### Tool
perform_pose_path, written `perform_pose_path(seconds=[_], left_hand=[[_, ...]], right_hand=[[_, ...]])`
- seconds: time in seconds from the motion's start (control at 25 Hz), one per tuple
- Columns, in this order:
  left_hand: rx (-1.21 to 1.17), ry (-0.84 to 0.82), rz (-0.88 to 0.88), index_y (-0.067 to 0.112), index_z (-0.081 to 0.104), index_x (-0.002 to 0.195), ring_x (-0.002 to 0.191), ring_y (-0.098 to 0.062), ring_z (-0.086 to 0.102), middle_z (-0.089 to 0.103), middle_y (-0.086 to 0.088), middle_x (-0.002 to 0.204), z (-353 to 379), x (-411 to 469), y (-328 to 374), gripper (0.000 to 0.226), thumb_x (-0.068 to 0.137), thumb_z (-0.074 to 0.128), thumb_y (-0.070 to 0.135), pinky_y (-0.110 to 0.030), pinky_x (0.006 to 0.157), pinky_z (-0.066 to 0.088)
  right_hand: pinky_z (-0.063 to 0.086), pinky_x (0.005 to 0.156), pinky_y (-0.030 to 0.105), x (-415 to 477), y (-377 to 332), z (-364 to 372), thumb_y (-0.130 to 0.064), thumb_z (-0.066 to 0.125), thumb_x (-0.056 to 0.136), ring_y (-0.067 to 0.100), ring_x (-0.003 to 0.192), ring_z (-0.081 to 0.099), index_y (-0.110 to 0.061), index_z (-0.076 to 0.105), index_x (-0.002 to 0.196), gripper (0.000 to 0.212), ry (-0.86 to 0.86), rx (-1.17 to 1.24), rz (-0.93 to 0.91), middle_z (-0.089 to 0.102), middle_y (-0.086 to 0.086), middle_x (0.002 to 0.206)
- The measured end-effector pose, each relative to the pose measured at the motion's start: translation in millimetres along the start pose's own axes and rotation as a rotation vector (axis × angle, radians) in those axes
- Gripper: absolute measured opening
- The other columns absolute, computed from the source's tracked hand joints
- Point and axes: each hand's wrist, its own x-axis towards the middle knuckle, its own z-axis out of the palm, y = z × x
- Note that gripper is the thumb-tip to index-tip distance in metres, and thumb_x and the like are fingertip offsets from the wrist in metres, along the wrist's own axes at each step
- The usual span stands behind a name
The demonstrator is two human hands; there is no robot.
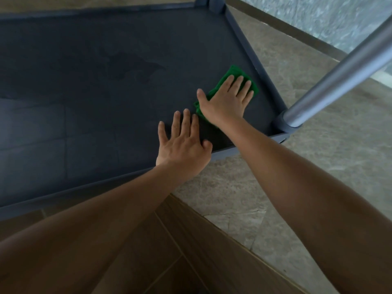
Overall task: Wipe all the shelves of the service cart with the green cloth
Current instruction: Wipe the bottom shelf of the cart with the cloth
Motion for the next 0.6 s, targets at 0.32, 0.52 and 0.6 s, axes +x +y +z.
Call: perform_pose_path(seconds=[0.32,0.52,0.6], left_hand=[[-0.012,0.053,-0.004,0.016,0.003,0.153,0.147,-0.019,-0.009,-0.005,0.000,0.161,0.3,6.9,2.0,0.067,0.095,0.011,0.049,-0.051,0.115,-0.008],[0.006,0.066,-0.001,0.016,0.007,0.153,0.148,-0.019,-0.005,-0.001,0.000,0.161,-0.9,3.3,1.8,0.067,0.095,0.011,0.051,-0.051,0.115,-0.003],[0.009,0.068,0.001,0.016,0.007,0.153,0.148,-0.019,-0.005,0.000,-0.001,0.161,-1.0,1.8,2.1,0.067,0.095,0.011,0.050,-0.051,0.116,-0.002]], right_hand=[[-0.008,0.116,0.049,71.1,-19.1,-11.1,-0.048,0.027,0.092,0.038,0.144,-0.010,-0.003,-0.001,0.150,0.078,-0.072,-0.074,-0.129,-0.005,0.018,0.158],[-0.007,0.117,0.045,33.6,13.4,-18.5,-0.038,0.029,0.096,0.033,0.145,-0.010,-0.004,0.000,0.151,0.071,-0.101,-0.071,-0.225,-0.006,0.015,0.158],[-0.006,0.117,0.044,4.2,37.1,-22.1,-0.036,0.031,0.096,0.032,0.145,-0.009,-0.005,0.000,0.151,0.070,-0.105,-0.106,-0.273,-0.006,0.014,0.159]])
